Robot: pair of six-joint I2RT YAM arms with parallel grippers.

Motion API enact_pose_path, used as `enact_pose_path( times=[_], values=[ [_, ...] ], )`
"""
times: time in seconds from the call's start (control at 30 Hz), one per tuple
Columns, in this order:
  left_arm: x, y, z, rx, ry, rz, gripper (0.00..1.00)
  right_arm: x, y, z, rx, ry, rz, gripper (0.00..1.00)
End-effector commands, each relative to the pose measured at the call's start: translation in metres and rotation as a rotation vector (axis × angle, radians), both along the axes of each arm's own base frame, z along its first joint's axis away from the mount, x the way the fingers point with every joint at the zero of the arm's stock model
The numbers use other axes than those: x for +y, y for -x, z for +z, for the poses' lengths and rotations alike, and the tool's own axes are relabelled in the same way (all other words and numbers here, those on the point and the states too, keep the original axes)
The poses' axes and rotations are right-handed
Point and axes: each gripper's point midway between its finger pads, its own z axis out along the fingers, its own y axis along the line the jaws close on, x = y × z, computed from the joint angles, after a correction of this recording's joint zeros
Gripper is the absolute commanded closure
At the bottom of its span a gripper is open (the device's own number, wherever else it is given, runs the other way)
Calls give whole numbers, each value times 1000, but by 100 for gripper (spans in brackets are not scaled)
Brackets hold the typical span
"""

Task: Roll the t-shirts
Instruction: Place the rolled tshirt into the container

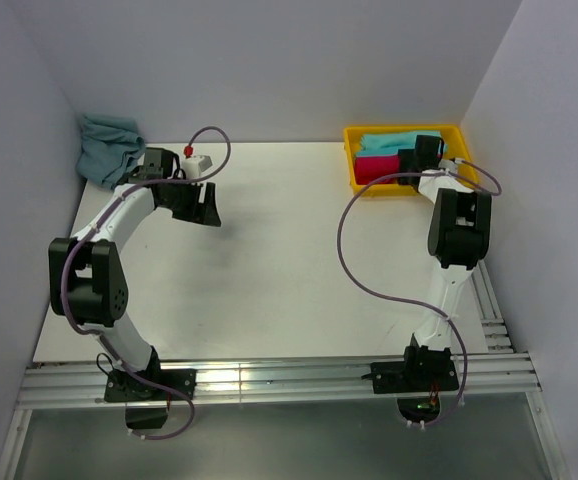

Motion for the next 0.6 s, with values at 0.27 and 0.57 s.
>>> enact_pose_path(
  times=[0.27,0.57],
  values=[
    [-13,0,42,-80,43,-19,27,-1,18,30,88,-40,56,32],
    [-16,3,55,-94,67,-26,27,-3,31,46,134,-84,63,25]
  ],
)
